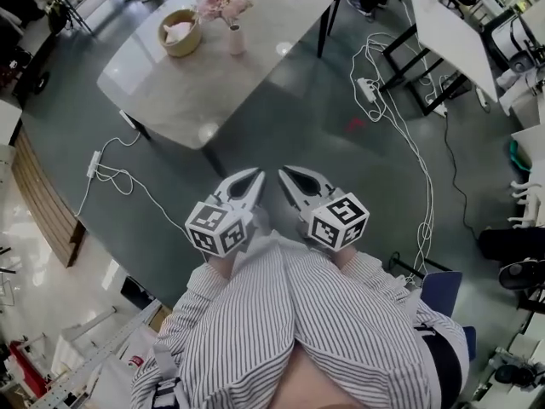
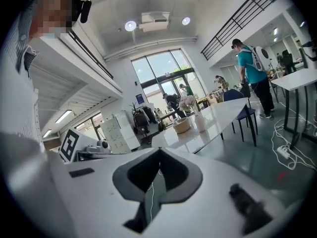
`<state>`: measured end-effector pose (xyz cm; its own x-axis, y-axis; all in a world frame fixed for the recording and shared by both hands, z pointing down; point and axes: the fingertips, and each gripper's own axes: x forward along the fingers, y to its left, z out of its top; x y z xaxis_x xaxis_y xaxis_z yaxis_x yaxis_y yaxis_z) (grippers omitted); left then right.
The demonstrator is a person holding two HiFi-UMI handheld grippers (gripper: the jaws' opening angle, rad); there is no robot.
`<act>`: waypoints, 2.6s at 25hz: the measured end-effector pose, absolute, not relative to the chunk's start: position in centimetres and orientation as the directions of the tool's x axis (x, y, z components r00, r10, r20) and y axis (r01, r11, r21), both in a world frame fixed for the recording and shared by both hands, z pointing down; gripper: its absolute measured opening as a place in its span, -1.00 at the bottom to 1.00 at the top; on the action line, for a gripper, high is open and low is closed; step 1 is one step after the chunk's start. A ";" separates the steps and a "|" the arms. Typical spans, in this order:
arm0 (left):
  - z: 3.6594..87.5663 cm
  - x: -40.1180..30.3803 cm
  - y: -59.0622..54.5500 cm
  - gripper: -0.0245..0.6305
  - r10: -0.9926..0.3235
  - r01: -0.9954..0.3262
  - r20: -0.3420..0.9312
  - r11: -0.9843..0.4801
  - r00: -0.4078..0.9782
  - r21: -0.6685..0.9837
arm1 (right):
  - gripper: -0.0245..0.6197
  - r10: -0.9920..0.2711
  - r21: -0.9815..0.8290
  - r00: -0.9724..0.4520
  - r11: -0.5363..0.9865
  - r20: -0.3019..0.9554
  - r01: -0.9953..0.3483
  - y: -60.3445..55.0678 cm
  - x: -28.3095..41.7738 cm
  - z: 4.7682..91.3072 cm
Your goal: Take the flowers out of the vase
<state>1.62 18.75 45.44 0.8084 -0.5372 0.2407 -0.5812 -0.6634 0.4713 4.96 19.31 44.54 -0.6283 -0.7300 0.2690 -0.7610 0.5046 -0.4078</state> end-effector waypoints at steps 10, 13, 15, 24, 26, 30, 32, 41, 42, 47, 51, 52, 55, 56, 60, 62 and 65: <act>44.3 0.1 7.6 -0.89 -0.508 -0.553 0.232 -0.690 0.830 0.467 | -0.88 -0.745 -0.383 -0.601 0.485 0.290 -0.786 8.5 3.2 43.7; 43.9 -0.4 5.1 -0.89 -0.500 -0.544 0.224 -0.704 0.836 0.457 | -0.88 -0.748 -0.375 -0.599 0.488 0.285 -0.788 5.9 2.4 43.5; 43.9 -0.6 3.3 -0.89 -0.495 -0.538 0.220 -0.714 0.840 0.448 | -0.88 -0.752 -0.375 -0.598 0.488 0.277 -0.788 4.1 2.0 43.5; 44.0 -1.4 -2.8 -0.89 -0.480 -0.529 0.224 -0.744 0.848 0.407 | -0.88 -0.765 -0.369 -0.580 0.472 0.281 -0.801 -1.5 1.1 44.1; 44.4 -1.2 -3.3 -0.89 -0.468 -0.519 0.226 -0.748 0.854 0.414 | -0.88 -0.766 -0.368 -0.575 0.465 0.288 -0.805 -2.2 1.2 44.3; 44.9 -1.0 -4.2 -0.89 -0.461 -0.513 0.227 -0.742 0.858 0.433 | -0.88 -0.762 -0.365 -0.571 0.460 0.305 -0.810 -3.0 1.3 44.6; 45.1 -0.8 -4.6 -0.89 -0.462 -0.513 0.225 -0.738 0.858 0.438 | -0.88 -0.758 -0.368 -0.570 0.456 0.316 -0.810 -3.0 1.4 45.0; 46.5 0.8 -7.8 -0.89 -0.450 -0.510 0.243 -0.721 0.859 0.469 | -0.88 -0.741 -0.367 -0.573 0.455 0.351 -0.812 -5.8 2.7 46.2; 46.6 0.9 -8.4 -0.89 -0.452 -0.514 0.246 -0.719 0.857 0.469 | -0.88 -0.740 -0.365 -0.574 0.456 0.351 -0.812 -6.3 3.0 46.1; 46.6 2.0 -11.9 -0.89 -0.479 -0.536 0.244 -0.704 0.843 0.467 | -0.88 -0.727 -0.363 -0.587 0.472 0.356 -0.804 -9.5 4.6 46.2; 46.3 2.8 -14.9 -0.89 -0.506 -0.562 0.249 -0.696 0.826 0.447 | -0.88 -0.709 -0.360 -0.613 0.502 0.348 -0.786 -12.9 5.5 45.8; 46.3 3.1 -15.6 -0.89 -0.512 -0.568 0.250 -0.693 0.822 0.445 | -0.88 -0.705 -0.358 -0.619 0.511 0.346 -0.781 -13.8 5.7 45.7; 46.0 3.6 -17.8 -0.89 -0.536 -0.588 0.249 -0.683 0.806 0.434 | -0.88 -0.683 -0.350 -0.646 0.546 0.341 -0.761 -16.6 5.9 45.5; 45.9 3.7 -18.5 -0.89 -0.546 -0.596 0.248 -0.678 0.800 0.430 | -0.88 -0.674 -0.347 -0.657 0.559 0.339 -0.753 -17.4 5.9 45.4; 45.4 3.9 -20.7 -0.89 -0.586 -0.630 0.244 -0.656 0.772 0.416 | -0.88 -0.642 -0.335 -0.694 0.608 0.326 -0.720 -20.1 5.9 44.9; 45.3 3.9 -21.5 -0.89 -0.609 -0.649 0.242 -0.640 0.755 0.413 | -0.88 -0.624 -0.339 -0.712 0.627 0.322 -0.702 -21.2 5.9 44.8; 45.3 3.8 -22.4 -0.89 -0.643 -0.678 0.244 -0.610 0.726 0.411 | -0.88 -0.595 -0.338 -0.738 0.656 0.318 -0.674 -22.3 6.0 44.8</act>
<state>3.76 -22.39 45.30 0.7259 -0.6432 0.2436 -0.6780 -0.6097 0.4105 6.02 -22.34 44.76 -0.7383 -0.5946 0.3183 -0.6744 0.6563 -0.3382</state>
